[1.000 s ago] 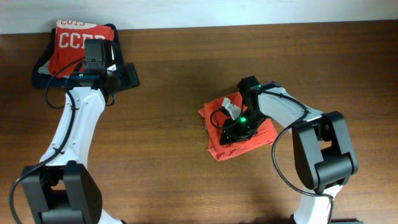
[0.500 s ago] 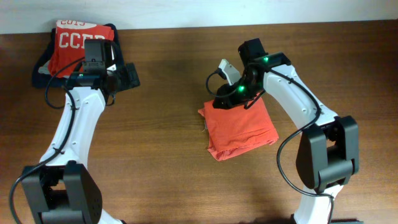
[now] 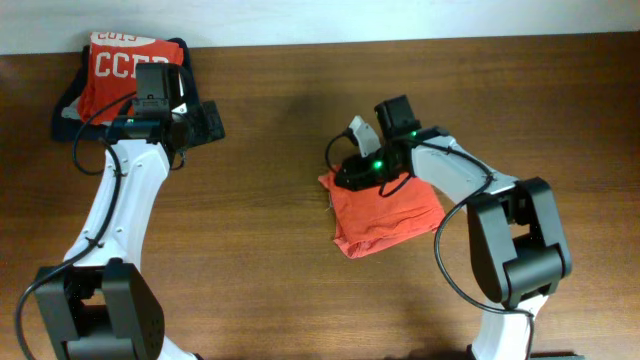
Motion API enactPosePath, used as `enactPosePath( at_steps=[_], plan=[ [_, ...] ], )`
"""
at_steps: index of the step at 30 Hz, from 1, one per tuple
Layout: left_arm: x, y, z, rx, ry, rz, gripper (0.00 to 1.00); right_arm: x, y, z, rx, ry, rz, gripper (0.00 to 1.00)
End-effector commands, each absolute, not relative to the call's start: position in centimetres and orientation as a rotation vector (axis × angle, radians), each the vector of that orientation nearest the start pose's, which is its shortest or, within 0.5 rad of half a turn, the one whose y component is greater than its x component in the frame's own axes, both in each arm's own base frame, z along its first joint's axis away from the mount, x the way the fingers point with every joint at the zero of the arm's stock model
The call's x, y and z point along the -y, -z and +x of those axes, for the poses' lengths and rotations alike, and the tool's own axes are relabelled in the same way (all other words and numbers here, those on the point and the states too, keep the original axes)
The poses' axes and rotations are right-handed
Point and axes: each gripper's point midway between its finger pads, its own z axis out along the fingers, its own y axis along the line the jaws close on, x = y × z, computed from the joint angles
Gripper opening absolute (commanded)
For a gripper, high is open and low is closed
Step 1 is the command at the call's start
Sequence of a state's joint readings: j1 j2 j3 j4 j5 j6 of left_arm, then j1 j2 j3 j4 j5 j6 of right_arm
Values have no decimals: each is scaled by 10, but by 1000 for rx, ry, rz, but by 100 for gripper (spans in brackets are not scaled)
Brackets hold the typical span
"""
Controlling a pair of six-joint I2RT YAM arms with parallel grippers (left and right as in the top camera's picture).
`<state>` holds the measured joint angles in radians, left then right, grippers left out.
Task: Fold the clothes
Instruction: 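Press the folded orange bundle flat with the right gripper, then release the bundle and retract the right gripper to the right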
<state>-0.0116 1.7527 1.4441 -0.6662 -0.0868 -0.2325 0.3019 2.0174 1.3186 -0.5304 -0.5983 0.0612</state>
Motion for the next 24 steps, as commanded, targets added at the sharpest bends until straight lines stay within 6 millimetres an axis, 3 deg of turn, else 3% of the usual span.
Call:
enactPosePath(
  at_steps=[1, 5, 7, 11, 14, 15, 17, 18, 21, 24],
  plan=[
    [-12, -155, 459, -2513, -20, -331, 99, -230, -38, 382, -2722, -960, -478, 37],
    [-12, -155, 459, -2513, -21, -331, 99, -240, -73, 397, -2615, -1056, -504, 38],
    [-12, -155, 459, -2513, -21, -331, 99, -240, -104, 409, -2541, -1090, -508, 38],
    [-12, -156, 461, -2506, -19, -331, 99, -205, -158, 433, -2496, -1026, -414, 38],
    [-11, -168, 477, -2425, -5, -325, 99, -154, -176, 446, -2542, -900, -259, 39],
    [-11, -171, 481, -2402, -1, -323, 99, -134, -177, 448, -2568, -848, -199, 47],
    [-11, -173, 483, -2394, 1, -323, 99, -85, -174, 448, -2636, -727, -47, 54],
    [-11, -172, 482, -2398, 1, -323, 99, -64, -171, 446, -2665, -679, 23, 58],
    [-11, -178, 489, -2362, 9, -320, 99, 1, -157, 433, -2743, -538, 238, 81],
    [13, -179, 491, -2370, 167, -252, 99, 58, -147, 412, -2797, -430, 445, 83]
  ],
)
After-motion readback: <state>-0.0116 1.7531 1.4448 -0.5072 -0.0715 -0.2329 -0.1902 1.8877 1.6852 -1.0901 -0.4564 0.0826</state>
